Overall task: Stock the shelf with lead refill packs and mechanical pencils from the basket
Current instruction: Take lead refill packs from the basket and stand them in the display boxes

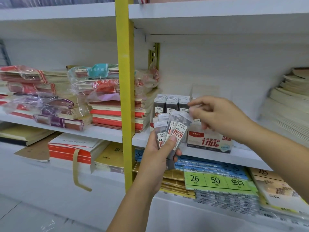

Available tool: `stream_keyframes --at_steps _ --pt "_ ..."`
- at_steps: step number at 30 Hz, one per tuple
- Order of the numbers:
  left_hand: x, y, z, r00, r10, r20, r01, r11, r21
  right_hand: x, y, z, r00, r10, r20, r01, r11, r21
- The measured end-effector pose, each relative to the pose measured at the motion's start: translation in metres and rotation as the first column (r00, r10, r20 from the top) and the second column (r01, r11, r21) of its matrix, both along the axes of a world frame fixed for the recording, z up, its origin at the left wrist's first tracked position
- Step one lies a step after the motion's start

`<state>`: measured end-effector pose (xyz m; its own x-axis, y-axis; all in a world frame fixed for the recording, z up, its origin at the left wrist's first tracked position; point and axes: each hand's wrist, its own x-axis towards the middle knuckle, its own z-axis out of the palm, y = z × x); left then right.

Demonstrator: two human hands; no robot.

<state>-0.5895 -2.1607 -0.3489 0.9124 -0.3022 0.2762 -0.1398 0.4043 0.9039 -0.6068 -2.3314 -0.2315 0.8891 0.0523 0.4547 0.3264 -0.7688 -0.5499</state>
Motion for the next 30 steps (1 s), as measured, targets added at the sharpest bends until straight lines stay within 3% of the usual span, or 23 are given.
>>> stream_keyframes --at_steps 2,4,8,11,13,15,21,26,30 --pt "-0.002 0.0 0.001 1.0 -0.003 0.013 0.003 1.0 0.0 -0.01 0.011 -0.007 0.987 0.081 -0.142 -0.063 0.99 0.127" --pt "-0.003 0.0 0.001 1.0 0.008 0.016 -0.009 1.0 0.011 -0.011 0.017 -0.012 0.981 0.107 -0.164 -0.066 0.97 0.236" --pt "-0.003 0.006 0.0 0.999 0.045 0.017 -0.045 0.999 0.009 -0.001 0.013 -0.01 0.995 0.059 -0.085 -0.021 0.919 0.393" --pt "0.003 0.014 -0.002 0.994 0.108 -0.016 -0.107 0.994 0.016 0.01 0.0 0.008 0.99 -0.073 0.119 0.011 0.892 0.452" --pt "0.006 0.02 -0.002 0.989 0.141 -0.033 -0.14 0.99 0.016 0.017 -0.009 0.022 0.955 -0.095 0.28 -0.016 0.928 0.371" --pt "0.008 0.024 -0.002 0.985 0.168 -0.039 -0.168 0.986 0.016 0.023 -0.012 0.032 0.94 -0.058 0.335 -0.017 0.976 0.216" --pt "0.009 0.027 0.0 0.981 0.193 -0.021 -0.192 0.981 0.016 0.043 -0.003 0.026 0.965 -0.048 0.256 0.102 0.974 -0.201" --pt "0.008 0.029 -0.001 0.981 0.191 -0.017 -0.19 0.981 0.049 0.062 0.0 0.014 0.973 -0.124 0.193 0.175 0.944 -0.279" --pt "0.007 0.03 0.0 0.981 0.194 -0.014 -0.193 0.979 0.06 0.071 -0.001 0.003 0.949 -0.197 0.246 0.265 0.92 -0.288"
